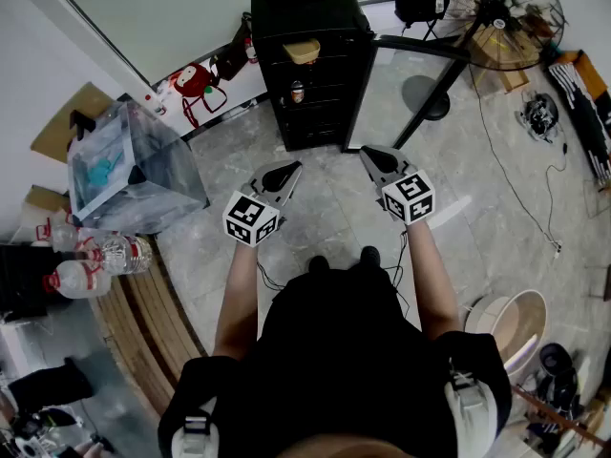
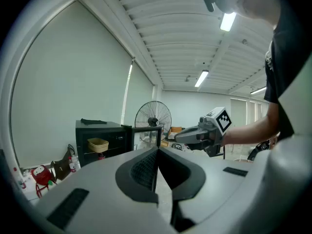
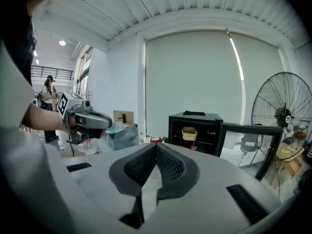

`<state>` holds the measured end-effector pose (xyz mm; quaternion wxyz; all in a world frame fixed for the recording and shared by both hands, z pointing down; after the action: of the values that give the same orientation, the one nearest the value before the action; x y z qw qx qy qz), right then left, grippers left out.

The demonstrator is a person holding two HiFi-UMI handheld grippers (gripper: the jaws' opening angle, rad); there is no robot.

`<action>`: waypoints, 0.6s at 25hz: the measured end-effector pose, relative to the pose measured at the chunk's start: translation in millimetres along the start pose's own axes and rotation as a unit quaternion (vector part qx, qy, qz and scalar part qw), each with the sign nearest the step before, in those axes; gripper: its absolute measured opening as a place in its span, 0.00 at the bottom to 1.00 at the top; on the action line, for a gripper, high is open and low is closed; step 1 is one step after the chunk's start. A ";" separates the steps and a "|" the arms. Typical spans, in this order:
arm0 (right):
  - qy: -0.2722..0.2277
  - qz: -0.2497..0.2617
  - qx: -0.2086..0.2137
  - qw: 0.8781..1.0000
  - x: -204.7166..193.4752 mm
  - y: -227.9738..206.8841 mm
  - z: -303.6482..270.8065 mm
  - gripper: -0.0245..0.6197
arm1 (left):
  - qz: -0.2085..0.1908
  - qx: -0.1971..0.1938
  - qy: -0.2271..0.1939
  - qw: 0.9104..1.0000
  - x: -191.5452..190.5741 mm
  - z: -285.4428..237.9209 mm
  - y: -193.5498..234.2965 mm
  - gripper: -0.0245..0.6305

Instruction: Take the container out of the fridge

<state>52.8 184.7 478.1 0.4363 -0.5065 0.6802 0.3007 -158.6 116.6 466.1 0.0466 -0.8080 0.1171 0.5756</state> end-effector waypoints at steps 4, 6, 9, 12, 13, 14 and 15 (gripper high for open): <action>0.000 0.011 -0.010 1.000 0.4 12.6 2.8 0.03 | -0.002 -0.007 0.000 1.000 -2.8 6.3 3.5 0.06; 0.000 0.010 -0.015 1.000 0.1 17.4 0.8 0.03 | -0.005 -0.009 0.002 1.000 -3.9 10.8 8.0 0.06; 0.000 -0.003 -0.019 1.000 -0.9 22.2 -1.6 0.03 | -0.007 -0.011 0.005 1.000 -4.0 17.1 13.9 0.06; -0.001 -0.017 -0.027 1.000 -4.6 25.5 -1.3 0.03 | -0.010 -0.014 0.007 1.000 -5.3 22.6 14.3 0.06; 0.001 -0.019 -0.027 0.999 -6.3 27.2 -1.5 0.04 | -0.010 -0.014 0.008 1.000 -6.6 24.7 14.2 0.06; 0.003 -0.020 -0.027 0.999 -7.3 29.2 -2.1 0.03 | -0.010 -0.014 0.009 1.000 -7.9 27.1 14.7 0.06; 0.006 -0.020 -0.027 0.999 -7.3 31.3 -3.2 0.03 | -0.009 -0.013 0.010 1.000 -8.9 29.7 15.8 0.06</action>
<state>22.9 194.7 485.0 0.4247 -0.5331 0.6641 0.3072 -192.4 108.8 465.5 0.0403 -0.8155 0.1025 0.5682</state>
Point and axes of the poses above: the fingertips, and each gripper's own axes: z backward along the fingers, y to its left, x out of its top, the point moved 6 cm from there along z, backward along the fingers, and after that the axes turned 7 degrees about y, right-handed, at the moved point
